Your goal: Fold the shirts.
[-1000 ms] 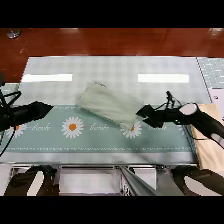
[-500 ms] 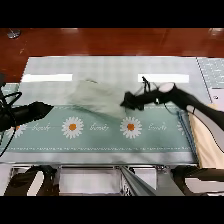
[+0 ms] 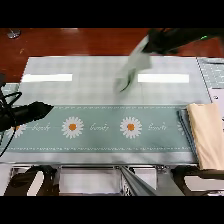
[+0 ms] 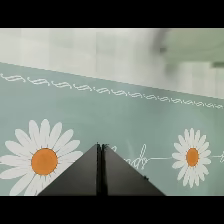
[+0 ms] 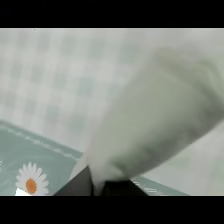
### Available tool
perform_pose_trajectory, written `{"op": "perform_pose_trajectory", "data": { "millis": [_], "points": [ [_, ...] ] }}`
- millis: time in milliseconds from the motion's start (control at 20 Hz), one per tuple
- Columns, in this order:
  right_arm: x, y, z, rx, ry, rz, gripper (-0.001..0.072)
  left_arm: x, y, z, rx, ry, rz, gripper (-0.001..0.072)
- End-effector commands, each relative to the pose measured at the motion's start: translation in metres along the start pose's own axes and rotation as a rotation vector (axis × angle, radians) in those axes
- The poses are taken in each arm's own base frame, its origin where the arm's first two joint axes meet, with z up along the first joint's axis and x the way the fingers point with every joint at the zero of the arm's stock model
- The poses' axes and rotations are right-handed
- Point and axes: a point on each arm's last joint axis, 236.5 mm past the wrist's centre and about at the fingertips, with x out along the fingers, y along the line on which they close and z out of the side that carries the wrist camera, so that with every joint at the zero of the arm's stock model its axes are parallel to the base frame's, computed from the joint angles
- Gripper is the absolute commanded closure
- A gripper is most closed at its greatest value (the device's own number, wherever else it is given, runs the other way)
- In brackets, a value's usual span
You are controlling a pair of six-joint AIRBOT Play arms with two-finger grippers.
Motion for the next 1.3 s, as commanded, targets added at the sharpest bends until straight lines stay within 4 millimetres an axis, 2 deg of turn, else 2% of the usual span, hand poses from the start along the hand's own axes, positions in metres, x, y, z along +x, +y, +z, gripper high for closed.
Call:
{"op": "perform_pose_trajectory", "data": {
  "millis": [0,100,200,300,400,500,550,650,700,800,850,900,950,1000,1050,1100,1200,1250],
  "points": [
    [-0.082,-0.037,0.015,0.101,-0.087,-0.102,0.0682,0.0,0.0,-0.001,0.0,0.004,0.0,0.0687],
    [-0.129,-0.062,0.017,0.172,-0.16,-0.155,0.0683,0.0,0.0,-0.001,0.001,0.004,0.0,0.0687],
    [-0.172,-0.097,0.002,0.266,-0.182,-0.246,0.0682,0.0,0.0,-0.001,0.0,0.004,-0.001,0.0687],
    [-0.208,-0.137,-0.026,0.369,-0.16,-0.379,0.0683,0.0,0.0,-0.001,0.0,0.004,-0.001,0.0687],
    [-0.243,-0.172,-0.063,0.483,-0.123,-0.522,0.0684,0.0,0.0,-0.001,0.001,0.004,0.0,0.0687],
    [-0.266,-0.186,-0.091,0.559,-0.135,-0.585,0.0684,0.0,0.0,-0.001,0.001,0.003,0.0,0.0687],
    [-0.269,-0.191,-0.112,0.609,-0.123,-0.597,0.0683,0.0,0.0,-0.001,0.001,0.003,-0.001,0.0687],
    [-0.267,-0.205,-0.171,0.724,-0.066,-0.645,0.0682,0.0,0.0,-0.001,0.001,0.003,0.0,0.0687],
    [-0.272,-0.218,-0.206,0.802,-0.037,-0.712,0.0682,0.0,0.0,-0.001,0.001,0.003,0.0,0.0687],
    [-0.293,-0.242,-0.289,0.999,0.018,-0.907,0.0681,0.0,0.0,-0.001,0.001,0.003,0.0,0.0687],
    [-0.304,-0.246,-0.325,1.087,0.037,-0.998,0.0681,0.0,0.0,0.0,0.001,0.001,0.0,0.0687],
    [-0.31,-0.248,-0.354,1.171,0.021,-1.066,0.0681,0.0,0.0,0.0,0.001,0.0,0.0,0.0687],
    [-0.31,-0.25,-0.371,1.236,-0.023,-1.107,0.068,0.0,0.0,0.0,0.001,-0.001,0.0,0.0687],
    [-0.305,-0.253,-0.378,1.254,-0.075,-1.119,0.0609,0.0,-0.001,0.0,0.0,-0.001,-0.002,0.0687],
    [-0.297,-0.255,-0.378,1.231,-0.085,-1.099,0.0316,0.0,0.0,0.0,0.0,0.0,-0.002,0.0687],
    [-0.286,-0.26,-0.37,1.168,-0.076,-1.049,0.0112,0.0,0.0,0.002,0.0,-0.006,-0.002,0.0687],
    [-0.27,-0.266,-0.33,1.067,-0.119,-0.924,0.0094,0.002,0.0,0.019,0.008,-0.048,0.001,0.0687],
    [-0.264,-0.267,-0.3,1.013,-0.157,-0.856,0.0095,0.001,-0.006,0.034,0.005,-0.064,-0.015,0.0688]
  ]
}}
